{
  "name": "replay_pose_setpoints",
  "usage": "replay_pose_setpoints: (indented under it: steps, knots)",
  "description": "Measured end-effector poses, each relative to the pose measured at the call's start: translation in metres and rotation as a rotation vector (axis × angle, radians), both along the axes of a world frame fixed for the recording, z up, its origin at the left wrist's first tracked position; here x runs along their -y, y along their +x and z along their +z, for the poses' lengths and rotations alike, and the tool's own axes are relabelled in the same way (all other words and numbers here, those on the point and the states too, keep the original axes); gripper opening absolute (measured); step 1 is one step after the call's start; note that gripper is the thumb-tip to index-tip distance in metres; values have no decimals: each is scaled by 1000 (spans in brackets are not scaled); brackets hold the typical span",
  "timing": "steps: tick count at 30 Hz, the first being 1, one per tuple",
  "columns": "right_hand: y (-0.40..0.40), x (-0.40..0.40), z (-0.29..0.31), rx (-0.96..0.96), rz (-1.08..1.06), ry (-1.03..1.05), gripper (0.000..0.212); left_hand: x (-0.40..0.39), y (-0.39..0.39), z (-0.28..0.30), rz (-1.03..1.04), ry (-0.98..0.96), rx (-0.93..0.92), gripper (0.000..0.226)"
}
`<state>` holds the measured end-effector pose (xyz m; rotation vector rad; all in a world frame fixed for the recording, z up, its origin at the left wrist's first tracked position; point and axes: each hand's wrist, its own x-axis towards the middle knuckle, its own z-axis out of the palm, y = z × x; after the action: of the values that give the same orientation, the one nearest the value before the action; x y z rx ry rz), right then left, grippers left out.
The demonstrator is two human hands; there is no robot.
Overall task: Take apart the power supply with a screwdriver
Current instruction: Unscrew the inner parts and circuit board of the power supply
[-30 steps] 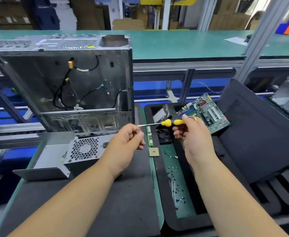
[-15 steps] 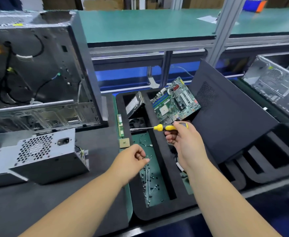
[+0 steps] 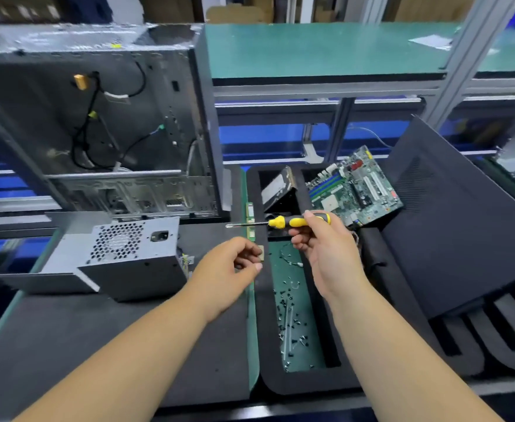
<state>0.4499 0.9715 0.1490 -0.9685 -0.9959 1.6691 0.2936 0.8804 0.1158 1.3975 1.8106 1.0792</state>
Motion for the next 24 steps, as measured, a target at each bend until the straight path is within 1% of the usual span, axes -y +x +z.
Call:
replay_pose_setpoints:
  steps: [3,6,10,12,16,18,20,24]
  knots:
    - [-28,8,10,-26,24,28,10,12,-32,15,23,79,-101,24]
    - [-57,18,18,-34,62,61,10,26,-66,27,49,123,-181,23]
    - [-97,35,24,-10,94,85,11,49,-113,31,142,157,-193,17]
    - [-117,44,28,-13,101,94,13,60,-137,31,215,166,-207,18]
    - [-152,60,33,30,89,119,15,76,-184,23,410,159,-176,19]
    - [-169,66,34,62,74,138,15,79,-205,17,493,114,-130,18]
    - [-184,70,35,104,62,165,15,81,-223,10,507,51,-89,20]
    - [-210,77,34,275,52,280,14,79,-246,-1,409,-18,39,25]
